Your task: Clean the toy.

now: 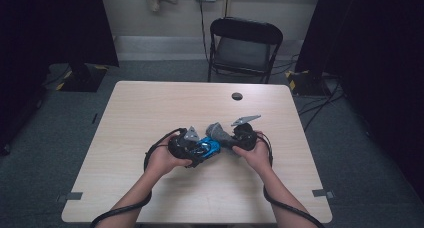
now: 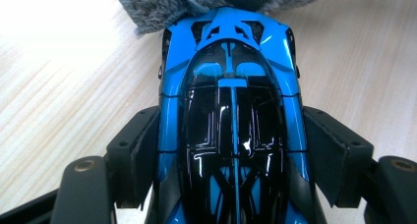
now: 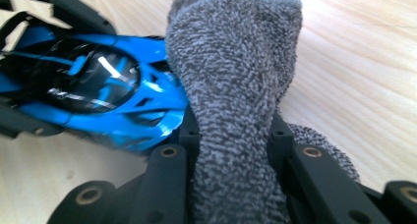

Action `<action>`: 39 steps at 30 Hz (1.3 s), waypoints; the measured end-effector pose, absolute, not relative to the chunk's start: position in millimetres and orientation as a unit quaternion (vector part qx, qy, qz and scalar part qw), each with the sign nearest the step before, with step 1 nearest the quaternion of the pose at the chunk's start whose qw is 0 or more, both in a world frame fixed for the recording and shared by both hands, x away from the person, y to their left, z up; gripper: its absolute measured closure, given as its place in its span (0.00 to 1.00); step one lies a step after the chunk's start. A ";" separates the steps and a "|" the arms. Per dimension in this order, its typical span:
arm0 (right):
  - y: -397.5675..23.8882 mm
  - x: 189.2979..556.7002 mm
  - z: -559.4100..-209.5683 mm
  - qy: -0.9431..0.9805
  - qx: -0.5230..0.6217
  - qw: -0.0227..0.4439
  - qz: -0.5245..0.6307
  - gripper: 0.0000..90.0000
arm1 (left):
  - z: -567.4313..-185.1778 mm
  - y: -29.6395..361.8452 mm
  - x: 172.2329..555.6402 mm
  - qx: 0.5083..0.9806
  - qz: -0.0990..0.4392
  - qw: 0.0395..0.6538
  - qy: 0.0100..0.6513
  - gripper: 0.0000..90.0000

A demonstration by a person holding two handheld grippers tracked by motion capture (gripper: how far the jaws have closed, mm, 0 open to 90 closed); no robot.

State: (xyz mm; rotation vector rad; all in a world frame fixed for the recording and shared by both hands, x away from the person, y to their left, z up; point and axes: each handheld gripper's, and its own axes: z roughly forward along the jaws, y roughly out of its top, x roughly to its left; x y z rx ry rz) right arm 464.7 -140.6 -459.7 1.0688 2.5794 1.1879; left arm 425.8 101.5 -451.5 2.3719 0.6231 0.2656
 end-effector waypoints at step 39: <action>-167.0 449.7 -448.7 0.841 0.355 0.040 0.407 0.78 | -447.4 122.6 426.7 0.891 0.113 0.346 0.273 0.31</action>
